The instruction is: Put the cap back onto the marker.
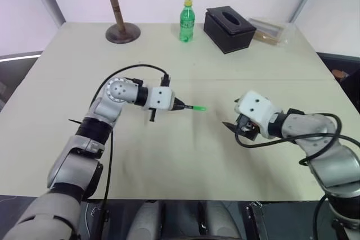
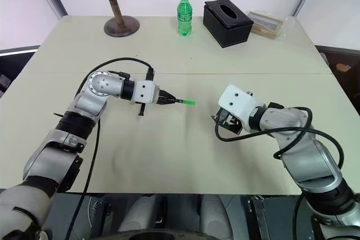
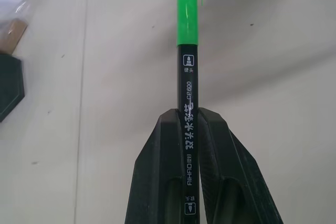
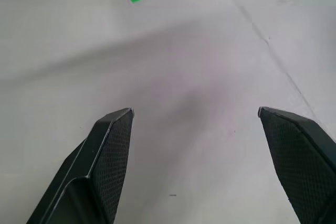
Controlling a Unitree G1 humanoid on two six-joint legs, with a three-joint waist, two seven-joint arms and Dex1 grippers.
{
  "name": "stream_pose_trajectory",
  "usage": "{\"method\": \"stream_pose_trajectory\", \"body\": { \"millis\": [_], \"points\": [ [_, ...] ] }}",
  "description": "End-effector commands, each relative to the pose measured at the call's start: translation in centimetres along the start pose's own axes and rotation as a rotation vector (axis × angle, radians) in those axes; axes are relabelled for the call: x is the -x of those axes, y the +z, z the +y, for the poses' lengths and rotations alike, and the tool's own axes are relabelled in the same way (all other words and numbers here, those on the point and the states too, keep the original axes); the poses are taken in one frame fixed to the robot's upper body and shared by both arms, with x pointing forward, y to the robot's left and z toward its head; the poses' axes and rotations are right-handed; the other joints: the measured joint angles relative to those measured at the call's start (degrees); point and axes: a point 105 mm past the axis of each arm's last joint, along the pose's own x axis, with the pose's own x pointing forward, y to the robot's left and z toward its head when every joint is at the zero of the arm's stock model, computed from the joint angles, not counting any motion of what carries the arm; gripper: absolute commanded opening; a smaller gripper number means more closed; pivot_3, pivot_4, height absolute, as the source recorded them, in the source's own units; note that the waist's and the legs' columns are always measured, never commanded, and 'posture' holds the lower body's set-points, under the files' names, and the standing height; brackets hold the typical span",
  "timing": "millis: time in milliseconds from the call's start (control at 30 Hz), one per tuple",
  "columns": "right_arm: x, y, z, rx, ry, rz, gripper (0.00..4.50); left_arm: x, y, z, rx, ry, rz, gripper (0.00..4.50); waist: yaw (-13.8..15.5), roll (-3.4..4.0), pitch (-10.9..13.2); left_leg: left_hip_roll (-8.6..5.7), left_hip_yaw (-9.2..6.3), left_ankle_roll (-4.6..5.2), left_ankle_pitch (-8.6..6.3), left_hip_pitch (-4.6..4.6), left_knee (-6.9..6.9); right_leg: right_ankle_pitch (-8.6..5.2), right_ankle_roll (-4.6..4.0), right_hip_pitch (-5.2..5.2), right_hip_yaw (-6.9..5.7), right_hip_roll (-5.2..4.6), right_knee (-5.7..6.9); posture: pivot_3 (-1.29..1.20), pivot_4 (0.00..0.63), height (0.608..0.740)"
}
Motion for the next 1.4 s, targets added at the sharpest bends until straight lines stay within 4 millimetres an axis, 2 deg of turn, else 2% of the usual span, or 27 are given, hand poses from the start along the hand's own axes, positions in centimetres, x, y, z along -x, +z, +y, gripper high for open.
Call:
{"method": "stream_pose_trajectory", "body": {
  "millis": [33,100,367,633,833,1033,1133,1167,1267,1400],
  "points": [
    [0.5,0.8,0.7,-0.017,-0.012,-0.042,3.87,1.2,0.4,0.5,0.155,0.090,-0.006,0.00,-0.21,0.00,0.00,0.01,0.00,0.00,0.00,0.01,-0.01,0.00,0.00,-0.01,0.01,0.01,0.00,0.00,0.150,0.740],
    [0.4,0.7,1.2,-0.033,-0.008,-0.046,3.87,1.8,-0.1,0.4,0.242,0.142,0.036,0.00,-0.28,0.01,0.00,0.02,0.00,0.00,0.00,0.01,-0.01,0.00,0.00,-0.02,0.01,0.03,0.02,0.00,0.150,0.740],
    [-0.2,1.1,2.7,-0.086,0.009,-0.073,3.87,3.9,-2.9,-2.6,0.573,0.270,0.209,0.00,-0.04,0.00,0.00,0.03,-0.01,0.00,0.00,0.05,0.01,0.00,-0.01,0.00,0.02,0.00,0.10,0.00,0.150,0.740],
    [-0.4,1.0,2.8,-0.091,0.014,-0.074,3.87,4.9,-5.9,-6.2,0.644,0.281,0.422,0.00,-0.12,0.01,-0.01,0.02,-0.02,-0.01,0.00,0.09,-0.01,-0.01,-0.02,0.01,0.01,-0.03,0.10,0.00,0.150,0.740],
    [-0.5,1.1,2.9,-0.088,0.016,-0.074,3.87,4.8,-6.9,-6.9,0.658,0.275,0.481,0.00,-0.27,0.10,-0.07,0.03,-0.01,-0.01,0.00,0.13,-0.03,-0.01,-0.02,0.03,0.03,-0.02,0.10,0.00,0.150,0.740],
    [-0.4,1.1,3.1,-0.088,0.018,-0.072,3.92,4.7,-6.9,-7.4,0.676,0.254,0.470,2.69,-0.17,0.12,-0.10,0.03,-0.01,-0.01,0.00,0.15,-0.05,-0.01,-0.02,0.05,0.03,-0.03,0.09,0.00,0.150,0.740],
    [-0.4,1.1,3.1,-0.085,0.024,-0.071,3.92,4.8,-6.6,-6.5,0.668,0.309,0.441,4.17,-0.01,0.12,-0.10,0.02,-0.01,-0.01,0.00,0.14,-0.04,-0.01,-0.02,0.06,0.03,-0.05,0.08,0.00,0.150,0.740],
    [-0.5,1.1,3.2,-0.084,0.029,-0.073,3.92,4.8,-6.2,-6.2,0.671,0.326,0.414,4.38,0.00,0.12,-0.10,0.02,-0.01,-0.01,0.00,0.14,-0.04,-0.01,-0.02,0.06,0.02,-0.06,0.08,0.00,0.150,0.740],
    [-0.7,1.4,3.3,-0.077,0.043,-0.083,3.92,5.1,-4.8,-5.9,0.674,0.360,0.343,4.38,0.01,0.11,-0.10,0.01,0.00,-0.01,0.00,0.14,-0.04,-0.01,-0.02,0.07,0.02,-0.09,0.07,0.00,0.150,0.740],
    [-0.9,2.0,3.5,-0.066,0.066,-0.105,3.92,6.3,-4.4,-6.7,0.691,0.398,0.323,4.38,-0.10,0.11,-0.09,0.01,-0.01,-0.01,0.00,0.12,-0.05,-0.01,-0.02,0.06,0.02,-0.11,0.05,0.00,0.150,0.740]
  ]
}}
